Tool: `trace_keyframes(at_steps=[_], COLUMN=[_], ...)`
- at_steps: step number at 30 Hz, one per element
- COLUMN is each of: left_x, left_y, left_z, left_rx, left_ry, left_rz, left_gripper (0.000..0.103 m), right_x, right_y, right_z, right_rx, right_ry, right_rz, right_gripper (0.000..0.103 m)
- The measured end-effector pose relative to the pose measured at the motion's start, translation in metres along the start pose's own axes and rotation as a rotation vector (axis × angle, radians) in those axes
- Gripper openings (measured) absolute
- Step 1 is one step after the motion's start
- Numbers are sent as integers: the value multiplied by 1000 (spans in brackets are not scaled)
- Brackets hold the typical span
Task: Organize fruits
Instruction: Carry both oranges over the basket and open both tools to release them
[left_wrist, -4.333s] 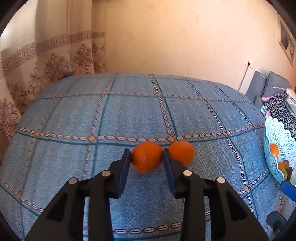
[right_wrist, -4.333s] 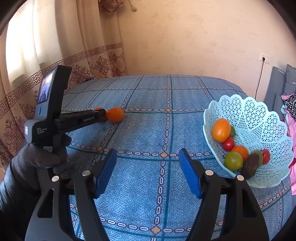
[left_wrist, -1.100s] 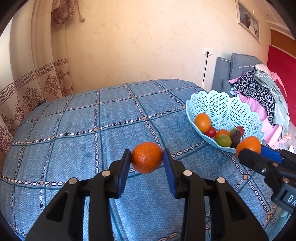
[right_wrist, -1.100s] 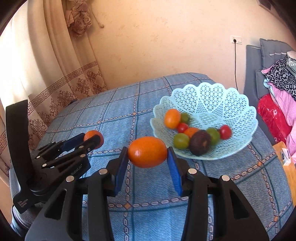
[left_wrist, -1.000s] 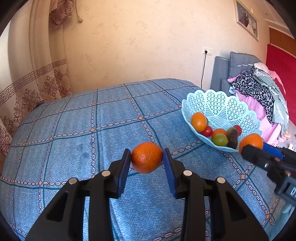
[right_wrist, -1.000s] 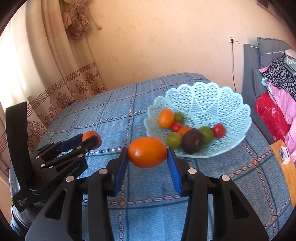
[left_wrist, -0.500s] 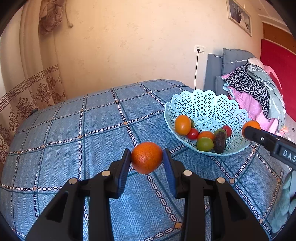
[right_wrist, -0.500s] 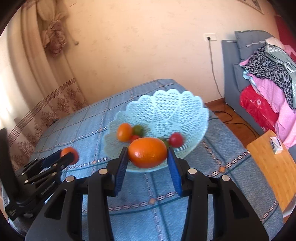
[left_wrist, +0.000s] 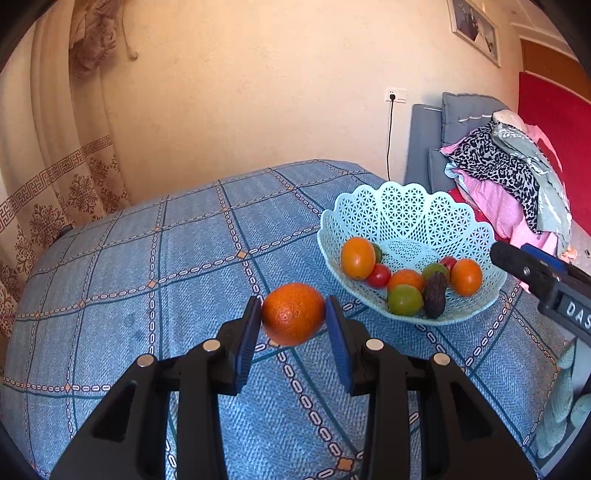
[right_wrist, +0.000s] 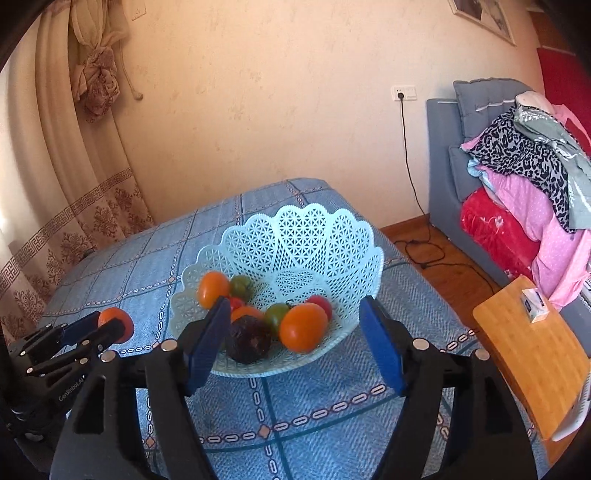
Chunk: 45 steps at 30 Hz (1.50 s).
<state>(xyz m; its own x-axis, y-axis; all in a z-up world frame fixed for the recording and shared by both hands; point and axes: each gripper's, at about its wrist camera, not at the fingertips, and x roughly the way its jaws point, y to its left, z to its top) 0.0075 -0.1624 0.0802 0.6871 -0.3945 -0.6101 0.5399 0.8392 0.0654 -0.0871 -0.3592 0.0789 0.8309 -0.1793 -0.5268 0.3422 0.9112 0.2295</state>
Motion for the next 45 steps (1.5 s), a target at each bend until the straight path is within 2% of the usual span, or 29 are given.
trace_keyframes(at_steps=[5,13,23,35,36,37,39,45], left_x=[3,20,59,83,84,83,79,69], left_y=[-8,-32,-74,-93,-93,-92,-88,-79], left_z=[11,34,50,50,50,49,50,51], left_rx=[4,22,88,117,114,111,101,95], left_ry=[-10,-32,3,57,62,57,31,9], left_rz=[-23,-101,-242,-250,-251,-246,-232,-209], left_gripper=[37,37,37,37,39,50,64,65], right_x=[-6,-9,-11,-7,-7,-7,-7,-9], right_y=[-7,-21,-34,-42,-43,-43,-44,-43], right_z=[-4,-7,-11,-14,-14,-15,-15,-16], right_rx=[23,69,109,140,142,143,148,152], right_ry=[-16,-31,-30,-18,-17,-16,-15,-16], right_rz=[3,0,5,8,7,5,4,0], right_gripper=[73,73,74,74,74,74,74,74])
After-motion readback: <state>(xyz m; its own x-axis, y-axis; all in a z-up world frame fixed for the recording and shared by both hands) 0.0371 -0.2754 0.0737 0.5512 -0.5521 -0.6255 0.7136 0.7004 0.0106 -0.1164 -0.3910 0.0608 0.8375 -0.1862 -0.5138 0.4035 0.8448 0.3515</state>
